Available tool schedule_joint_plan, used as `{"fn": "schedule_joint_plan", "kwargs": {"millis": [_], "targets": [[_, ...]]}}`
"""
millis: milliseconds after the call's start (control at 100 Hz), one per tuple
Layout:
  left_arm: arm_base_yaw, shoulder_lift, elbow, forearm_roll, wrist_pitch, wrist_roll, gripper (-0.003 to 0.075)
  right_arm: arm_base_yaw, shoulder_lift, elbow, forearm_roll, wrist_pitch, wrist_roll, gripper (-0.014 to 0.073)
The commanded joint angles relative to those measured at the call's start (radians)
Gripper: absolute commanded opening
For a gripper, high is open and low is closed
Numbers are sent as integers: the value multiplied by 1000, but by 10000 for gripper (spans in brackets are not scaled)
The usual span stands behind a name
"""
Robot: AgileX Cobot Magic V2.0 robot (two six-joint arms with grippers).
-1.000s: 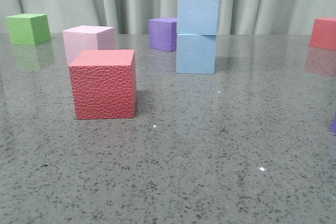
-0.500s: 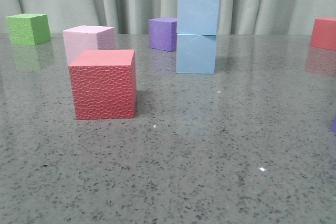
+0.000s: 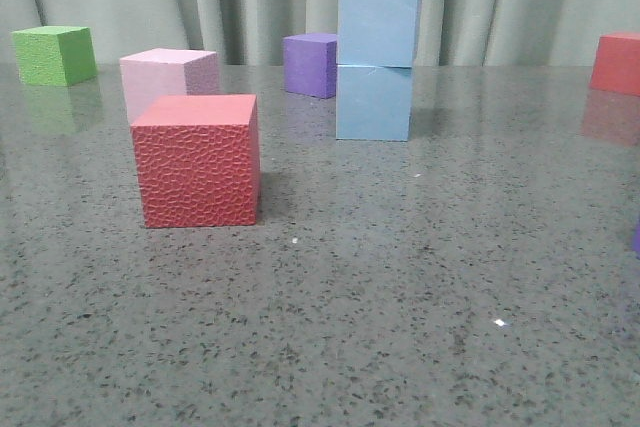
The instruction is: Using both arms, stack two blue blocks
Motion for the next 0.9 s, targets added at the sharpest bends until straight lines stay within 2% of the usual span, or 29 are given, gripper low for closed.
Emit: {"fn": "schedule_joint_plan", "kwargs": {"millis": [0,140,320,450,890], "targets": [[2,3,-25,3,-61,-9,367,-7,-3,-26,-17,-41,-9,382],[2,3,-25,3,-63,-9,191,-7,-3,-26,-17,-37,-9,200],[2,3,-25,3,-63,-9,-21,-7,-3,-26,-17,-37,-9,28],[2,3,-25,3,-67,-9,-19,-7,-3,-26,-17,-37,-9,-73],[2,3,-25,3,-80,-9,-19,-7,-3,-26,-17,-35,-9,-69]]}}
